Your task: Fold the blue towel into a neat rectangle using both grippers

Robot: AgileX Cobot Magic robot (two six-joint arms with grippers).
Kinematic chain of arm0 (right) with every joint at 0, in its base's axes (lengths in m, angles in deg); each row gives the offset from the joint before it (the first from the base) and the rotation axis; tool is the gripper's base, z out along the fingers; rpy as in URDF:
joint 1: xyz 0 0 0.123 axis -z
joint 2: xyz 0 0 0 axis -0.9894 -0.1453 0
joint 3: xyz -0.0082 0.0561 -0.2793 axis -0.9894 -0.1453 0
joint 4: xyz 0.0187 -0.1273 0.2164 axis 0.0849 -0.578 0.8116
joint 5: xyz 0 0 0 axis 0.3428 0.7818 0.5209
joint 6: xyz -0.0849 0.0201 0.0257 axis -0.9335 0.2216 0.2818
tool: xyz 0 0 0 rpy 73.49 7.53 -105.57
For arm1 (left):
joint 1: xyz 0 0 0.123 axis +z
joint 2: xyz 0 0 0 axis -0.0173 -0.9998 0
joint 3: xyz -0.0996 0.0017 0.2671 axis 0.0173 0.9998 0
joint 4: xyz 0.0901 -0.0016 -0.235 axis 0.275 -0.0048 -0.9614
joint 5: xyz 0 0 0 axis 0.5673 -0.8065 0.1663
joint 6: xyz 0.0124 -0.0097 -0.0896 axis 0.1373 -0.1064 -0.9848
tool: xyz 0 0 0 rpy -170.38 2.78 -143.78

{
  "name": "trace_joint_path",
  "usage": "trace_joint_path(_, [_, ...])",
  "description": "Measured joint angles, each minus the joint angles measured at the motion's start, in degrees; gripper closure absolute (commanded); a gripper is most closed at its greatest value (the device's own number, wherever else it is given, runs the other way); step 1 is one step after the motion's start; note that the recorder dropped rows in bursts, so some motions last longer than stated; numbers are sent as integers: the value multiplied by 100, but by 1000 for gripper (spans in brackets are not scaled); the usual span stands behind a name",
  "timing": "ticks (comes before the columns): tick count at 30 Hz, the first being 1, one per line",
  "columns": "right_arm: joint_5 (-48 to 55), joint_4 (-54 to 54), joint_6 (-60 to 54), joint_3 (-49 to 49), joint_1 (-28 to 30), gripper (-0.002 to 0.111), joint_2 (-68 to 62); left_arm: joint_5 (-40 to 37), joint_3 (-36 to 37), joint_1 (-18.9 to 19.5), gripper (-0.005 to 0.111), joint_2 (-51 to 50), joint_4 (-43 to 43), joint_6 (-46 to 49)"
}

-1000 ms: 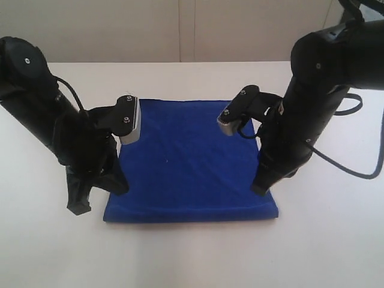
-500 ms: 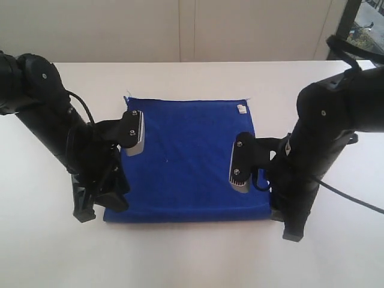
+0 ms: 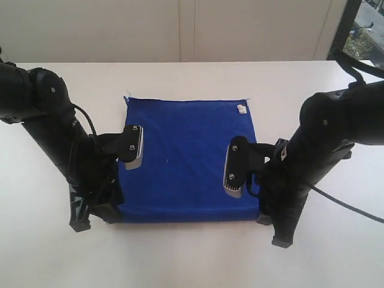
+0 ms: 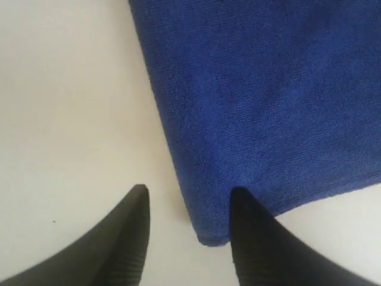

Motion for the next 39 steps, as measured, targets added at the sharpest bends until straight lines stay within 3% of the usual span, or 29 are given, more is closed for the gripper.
trace_joint_path(15, [-147,35,-60,-13,0,67,-389,158,148,0,63,-211,0,1])
trace_joint_path(24, [-268,44,-60,-13,0,88,-526,233,148,0,65,-276,0,13])
trace_joint_path(27, [-290,44,-60,-13,0,95,-526,304,148,0,73,-276,0,13])
trace_joint_path(34, [-328,44,-60,-13,0,108,-526,535,148,0,107,-276,0,13])
trace_joint_path(39, [-331,44,-60,-13,0,108,-526,550,148,0,107,-276,0,13])
